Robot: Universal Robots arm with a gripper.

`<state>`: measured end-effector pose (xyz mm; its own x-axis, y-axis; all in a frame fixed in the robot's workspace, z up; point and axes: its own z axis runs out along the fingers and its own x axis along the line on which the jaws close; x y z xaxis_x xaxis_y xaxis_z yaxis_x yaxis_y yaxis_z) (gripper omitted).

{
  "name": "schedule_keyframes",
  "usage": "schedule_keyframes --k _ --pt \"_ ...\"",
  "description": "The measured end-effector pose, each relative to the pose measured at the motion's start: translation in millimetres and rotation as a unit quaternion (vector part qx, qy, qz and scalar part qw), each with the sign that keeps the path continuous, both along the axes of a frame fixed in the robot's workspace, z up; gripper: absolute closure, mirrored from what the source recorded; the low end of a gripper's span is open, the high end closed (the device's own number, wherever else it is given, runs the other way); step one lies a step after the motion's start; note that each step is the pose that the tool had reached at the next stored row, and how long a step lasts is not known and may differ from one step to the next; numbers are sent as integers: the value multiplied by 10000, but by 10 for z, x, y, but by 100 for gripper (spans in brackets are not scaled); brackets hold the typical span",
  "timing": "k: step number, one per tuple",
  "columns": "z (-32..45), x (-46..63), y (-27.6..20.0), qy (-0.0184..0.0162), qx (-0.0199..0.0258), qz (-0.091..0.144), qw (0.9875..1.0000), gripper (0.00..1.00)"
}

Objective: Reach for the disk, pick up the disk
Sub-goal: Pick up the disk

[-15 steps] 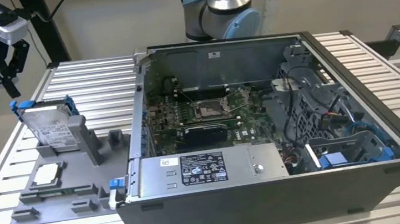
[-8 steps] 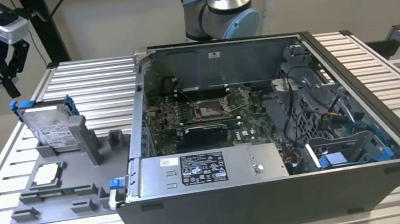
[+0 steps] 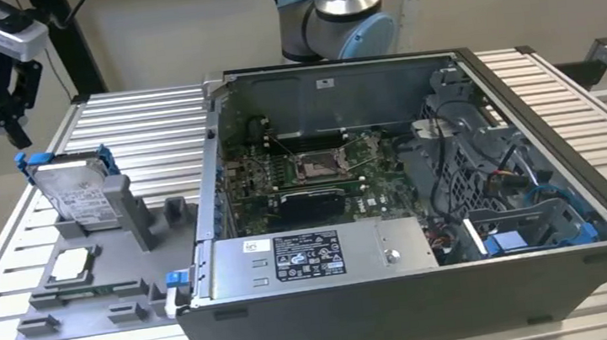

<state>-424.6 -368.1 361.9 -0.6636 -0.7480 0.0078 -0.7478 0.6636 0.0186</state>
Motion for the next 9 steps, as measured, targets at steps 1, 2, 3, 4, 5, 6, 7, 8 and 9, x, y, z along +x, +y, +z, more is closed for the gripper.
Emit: schedule_keyframes --k 1,2,3,4,5,6,7,8,9 --pt "0 0 0 -1 0 89 10000 100" --pt "0 0 0 -1 0 175 9998 100" --pt "0 0 0 -1 0 248 9997 100" --pt "0 0 0 -1 0 309 9995 100" --pt "0 1 1 -1 0 357 9994 100" --pt "0 2 4 -2 0 395 9992 100" --pt "0 2 6 -2 0 433 9991 100" --pt "0 2 8 -2 0 472 9989 100" --pt "0 3 10 -3 0 509 9987 100"
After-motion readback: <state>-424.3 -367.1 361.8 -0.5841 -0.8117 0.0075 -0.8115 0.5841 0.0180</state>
